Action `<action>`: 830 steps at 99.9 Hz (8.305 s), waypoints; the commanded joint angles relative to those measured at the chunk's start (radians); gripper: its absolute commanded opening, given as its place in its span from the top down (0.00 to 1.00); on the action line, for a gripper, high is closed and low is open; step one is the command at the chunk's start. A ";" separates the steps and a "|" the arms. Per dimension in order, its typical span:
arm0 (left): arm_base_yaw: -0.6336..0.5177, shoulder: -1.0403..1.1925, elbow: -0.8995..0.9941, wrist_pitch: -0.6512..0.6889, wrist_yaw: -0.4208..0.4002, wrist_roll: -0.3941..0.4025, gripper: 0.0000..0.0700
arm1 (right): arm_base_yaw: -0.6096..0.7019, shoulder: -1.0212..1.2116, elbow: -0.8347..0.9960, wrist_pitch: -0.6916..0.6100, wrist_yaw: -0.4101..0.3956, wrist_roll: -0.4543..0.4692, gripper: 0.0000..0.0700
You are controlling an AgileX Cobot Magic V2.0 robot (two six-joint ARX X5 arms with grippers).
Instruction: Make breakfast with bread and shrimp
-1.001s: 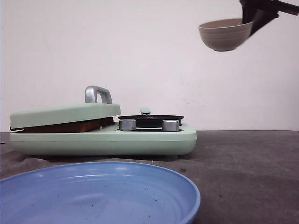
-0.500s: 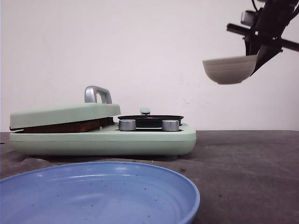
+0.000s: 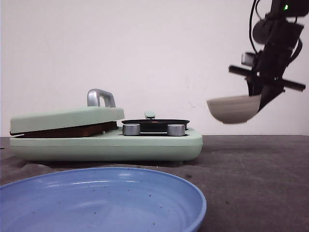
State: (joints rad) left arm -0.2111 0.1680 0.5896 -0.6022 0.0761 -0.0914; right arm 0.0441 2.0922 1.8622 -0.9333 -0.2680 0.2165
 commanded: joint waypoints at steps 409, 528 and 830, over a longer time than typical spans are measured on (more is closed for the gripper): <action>0.000 -0.115 -0.127 0.124 0.018 -0.151 1.00 | 0.170 -1.951 -1.569 0.621 -0.039 -0.040 1.00; 0.256 -0.165 -0.408 0.411 -0.076 0.204 1.00 | 0.170 -1.959 -1.569 0.664 -0.042 -0.041 1.00; 0.275 -0.163 -0.575 0.422 0.079 0.177 1.00 | -0.117 -2.089 -1.850 0.783 0.166 -0.388 1.00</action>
State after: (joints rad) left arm 0.0631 0.0055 0.0319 -0.1753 0.1555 0.0811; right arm -0.0731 0.0071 0.0158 -0.1635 -0.1020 -0.1757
